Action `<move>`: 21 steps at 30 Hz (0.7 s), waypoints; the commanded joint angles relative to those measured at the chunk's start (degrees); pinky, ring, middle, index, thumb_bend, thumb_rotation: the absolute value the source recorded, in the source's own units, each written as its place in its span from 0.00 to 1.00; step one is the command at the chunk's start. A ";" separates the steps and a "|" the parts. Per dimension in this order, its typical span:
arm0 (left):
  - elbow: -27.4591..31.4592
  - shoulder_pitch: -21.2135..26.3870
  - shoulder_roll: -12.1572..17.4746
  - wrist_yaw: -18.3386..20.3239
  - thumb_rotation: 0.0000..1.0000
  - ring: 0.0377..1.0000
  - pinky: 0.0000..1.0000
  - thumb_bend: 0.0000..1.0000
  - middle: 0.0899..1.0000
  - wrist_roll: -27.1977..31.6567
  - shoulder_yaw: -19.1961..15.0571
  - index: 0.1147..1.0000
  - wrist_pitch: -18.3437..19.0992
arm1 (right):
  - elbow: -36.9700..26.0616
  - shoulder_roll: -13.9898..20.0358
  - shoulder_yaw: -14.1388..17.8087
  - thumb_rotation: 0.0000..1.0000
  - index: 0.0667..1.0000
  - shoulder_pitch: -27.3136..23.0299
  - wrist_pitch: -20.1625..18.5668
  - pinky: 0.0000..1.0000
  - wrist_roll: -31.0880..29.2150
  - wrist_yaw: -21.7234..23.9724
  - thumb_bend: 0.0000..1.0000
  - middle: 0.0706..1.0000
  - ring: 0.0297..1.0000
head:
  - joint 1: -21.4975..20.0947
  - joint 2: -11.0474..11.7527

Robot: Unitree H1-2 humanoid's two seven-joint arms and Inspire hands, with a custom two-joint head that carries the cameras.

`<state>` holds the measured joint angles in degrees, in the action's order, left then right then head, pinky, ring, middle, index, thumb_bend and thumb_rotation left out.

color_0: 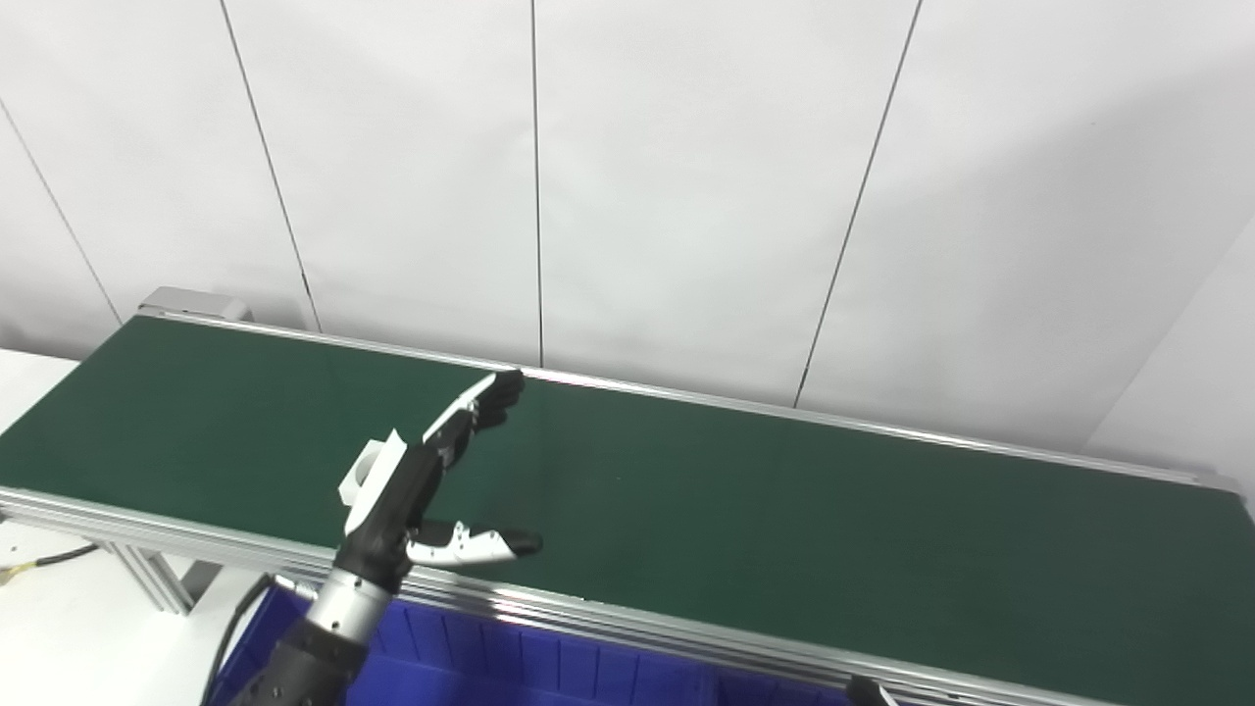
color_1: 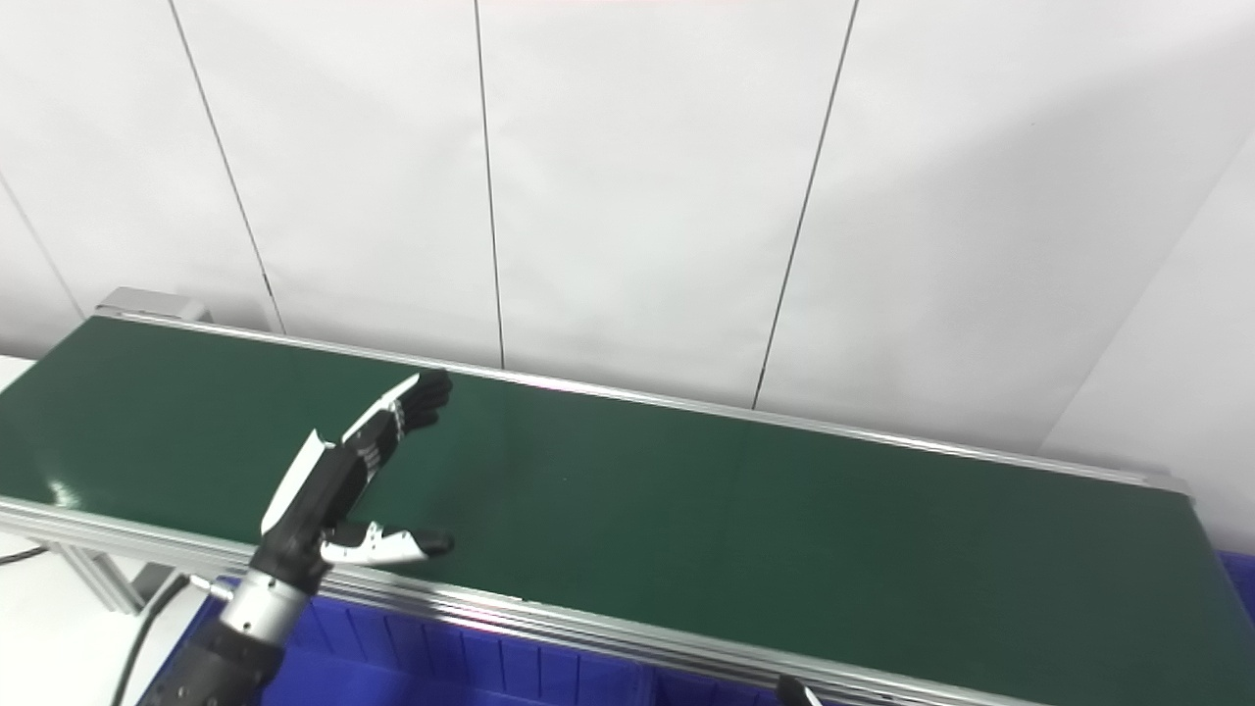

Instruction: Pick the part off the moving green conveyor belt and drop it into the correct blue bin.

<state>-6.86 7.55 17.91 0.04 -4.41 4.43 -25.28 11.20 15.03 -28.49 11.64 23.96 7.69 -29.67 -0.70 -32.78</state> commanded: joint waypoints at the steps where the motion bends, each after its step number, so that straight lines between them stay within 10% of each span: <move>1: -1.09 3.08 2.95 -1.22 0.38 0.90 0.87 0.76 0.91 -1.80 -0.48 0.90 -1.63 | -2.31 0.26 0.44 0.57 0.85 -0.02 2.97 0.82 0.01 -0.17 0.91 0.84 0.82 | -0.31 -0.57; 8: -9.67 8.57 7.68 0.54 0.21 0.90 0.84 0.78 0.92 -3.09 1.32 0.91 -1.61 | -3.38 0.53 0.69 0.56 0.85 0.48 2.97 0.83 -0.03 0.44 0.91 0.83 0.82 | -1.74 -1.59; 21: -23.46 17.85 12.67 5.13 0.18 0.85 0.75 0.86 0.90 -12.56 4.93 0.91 -1.34 | -5.49 0.80 1.98 0.55 0.84 1.77 2.97 0.82 -0.40 1.97 0.92 0.83 0.81 | -1.86 -3.11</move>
<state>-30.23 22.55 28.87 4.90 -16.01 9.39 -25.31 7.76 15.59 -26.96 13.43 23.96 7.06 -27.92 -2.64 -35.95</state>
